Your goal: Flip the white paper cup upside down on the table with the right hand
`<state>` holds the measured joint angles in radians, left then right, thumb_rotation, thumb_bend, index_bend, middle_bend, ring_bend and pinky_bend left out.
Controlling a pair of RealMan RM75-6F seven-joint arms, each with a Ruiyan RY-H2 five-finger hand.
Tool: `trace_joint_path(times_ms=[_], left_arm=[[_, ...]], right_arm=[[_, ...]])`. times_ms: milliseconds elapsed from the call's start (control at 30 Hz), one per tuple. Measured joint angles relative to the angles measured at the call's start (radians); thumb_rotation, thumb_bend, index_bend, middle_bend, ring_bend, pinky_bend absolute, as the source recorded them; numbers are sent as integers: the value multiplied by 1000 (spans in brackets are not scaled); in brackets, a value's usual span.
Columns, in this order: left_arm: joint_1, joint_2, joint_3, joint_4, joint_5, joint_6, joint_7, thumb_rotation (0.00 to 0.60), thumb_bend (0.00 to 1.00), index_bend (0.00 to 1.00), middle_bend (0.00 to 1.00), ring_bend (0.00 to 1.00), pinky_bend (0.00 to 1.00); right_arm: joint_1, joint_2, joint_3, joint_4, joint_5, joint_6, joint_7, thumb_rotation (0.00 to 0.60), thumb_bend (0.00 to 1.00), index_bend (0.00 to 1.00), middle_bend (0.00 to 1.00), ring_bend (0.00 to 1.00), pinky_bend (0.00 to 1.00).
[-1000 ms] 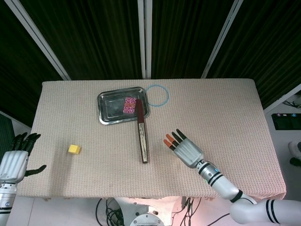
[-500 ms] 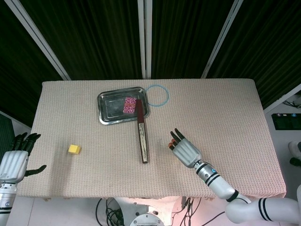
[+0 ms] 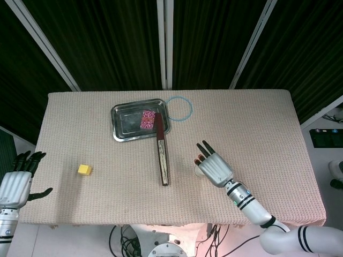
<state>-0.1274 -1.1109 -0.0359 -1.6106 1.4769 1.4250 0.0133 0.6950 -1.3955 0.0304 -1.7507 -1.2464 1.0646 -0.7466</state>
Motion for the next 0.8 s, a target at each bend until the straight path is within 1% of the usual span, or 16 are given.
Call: trace_joint_path(times_ms=[67,167,200,267,300,400,500,567,633,667,733,767,800], left_arm=[[-1,0,0,-1,0,-2,2,600,47,106,83,0,58],[-1,0,0,-3,1,-1,4,600,46,106,83,0,58],[-2,0,0,-3,1,-1,5,600,47,106,83,0,58],[-2,-1,0,-3,1,-2,7,600,46,106,83,0,58],[-2,-1,0,-4,1,-2,8,600,47,106,83,0,58],[-2,-1,1,-3,1,-1,9,600,47,106,83,0,58],[-1,-1,1,-3,1,-1,7,600,47,106,83,0,58],[-1,-1,1,-3,1,-1,7,600,47,106,83,0,58],[-1,-1,1,-3,1,0,6,600,47,106,83,0,58],[-1,0,1,-3,1,0,5,600,47,106,83,0,58],[-1,0,1,-4,1,0,4,600,47,106,83,0,58],[-1,0,1,-4,1,0,4,600,47,106,83,0,58],[-1,0,1,-4,0,0,4,600,47,106,83,0,58]], right_arm=[[-18,4,5,17,-8,7,120,600,176,488,415,44,0],[-51,7,8,63,-27,17,344,600,176,494,420,48,0],[-66,5,8,90,-38,23,439,600,176,495,420,48,0],[-90,-3,8,141,-57,36,581,600,176,495,421,48,0],[-106,-12,8,180,-70,46,674,600,176,496,421,48,0],[-146,-39,4,290,-103,67,894,600,176,501,421,49,0],[-185,-73,-3,419,-136,84,1064,600,176,506,419,49,0],[-207,-96,-7,491,-156,95,1135,600,176,499,407,48,0],[-228,-123,-12,556,-181,104,1193,600,172,426,369,35,0],[-235,-132,-15,575,-192,105,1211,600,157,326,322,18,0],[-241,-140,-22,594,-211,98,1232,600,95,119,221,0,0],[-241,-139,-24,595,-214,91,1235,600,65,56,171,0,0],[-239,-134,-27,593,-218,78,1238,600,38,18,120,0,0]])
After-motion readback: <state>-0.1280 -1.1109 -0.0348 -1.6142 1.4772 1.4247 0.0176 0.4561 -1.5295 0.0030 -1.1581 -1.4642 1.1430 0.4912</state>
